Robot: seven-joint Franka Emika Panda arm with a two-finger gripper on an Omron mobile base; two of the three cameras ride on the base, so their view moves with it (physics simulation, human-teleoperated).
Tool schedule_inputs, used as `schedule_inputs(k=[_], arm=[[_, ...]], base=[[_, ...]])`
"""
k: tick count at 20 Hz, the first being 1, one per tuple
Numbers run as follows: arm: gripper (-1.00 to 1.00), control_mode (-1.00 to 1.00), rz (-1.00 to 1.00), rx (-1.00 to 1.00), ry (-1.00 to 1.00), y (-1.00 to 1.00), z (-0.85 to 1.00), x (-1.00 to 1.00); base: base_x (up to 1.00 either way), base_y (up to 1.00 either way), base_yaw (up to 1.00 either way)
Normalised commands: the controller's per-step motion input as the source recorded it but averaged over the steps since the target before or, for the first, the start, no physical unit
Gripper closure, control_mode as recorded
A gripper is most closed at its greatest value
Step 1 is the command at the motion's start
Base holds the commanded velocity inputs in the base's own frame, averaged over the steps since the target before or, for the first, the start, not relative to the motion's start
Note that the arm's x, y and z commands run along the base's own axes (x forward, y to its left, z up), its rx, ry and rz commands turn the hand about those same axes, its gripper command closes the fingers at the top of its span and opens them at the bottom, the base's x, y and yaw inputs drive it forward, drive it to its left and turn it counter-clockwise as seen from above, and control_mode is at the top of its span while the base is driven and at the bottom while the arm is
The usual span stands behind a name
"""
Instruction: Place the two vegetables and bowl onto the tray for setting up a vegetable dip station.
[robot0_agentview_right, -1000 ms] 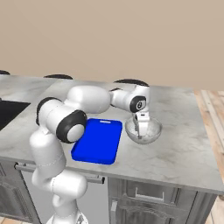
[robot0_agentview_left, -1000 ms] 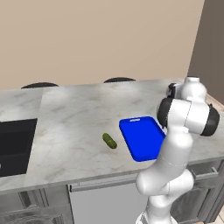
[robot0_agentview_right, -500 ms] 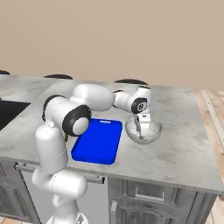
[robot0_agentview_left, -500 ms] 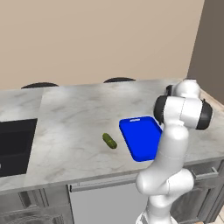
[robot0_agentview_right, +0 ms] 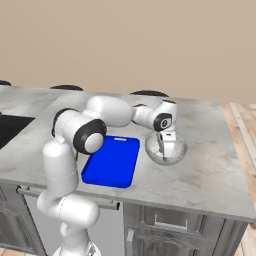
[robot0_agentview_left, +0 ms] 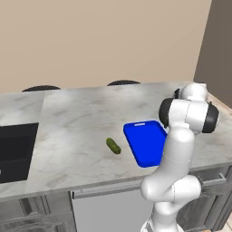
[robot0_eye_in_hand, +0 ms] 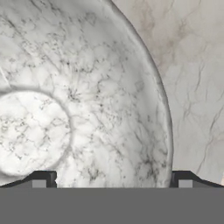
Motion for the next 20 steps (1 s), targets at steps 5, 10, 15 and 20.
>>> schedule_inputs(k=[5, 10, 15, 20], arm=[[-1.0, -1.0, -0.04, 0.0, 0.0, -0.02, -0.16, 0.03], [-1.0, -1.0, -0.04, 0.0, -0.05, 0.0, -0.01, 0.0], [-1.0, -1.0, -0.05, 0.0, -0.04, 0.0, 0.0, 0.0], [-1.0, -1.0, -0.04, 0.0, -0.01, 0.0, -0.04, 0.0]], base=[[0.0, 0.0, 0.0], [0.0, 0.0, 0.0], [0.0, 0.0, 0.0], [0.0, 0.0, 0.0]])
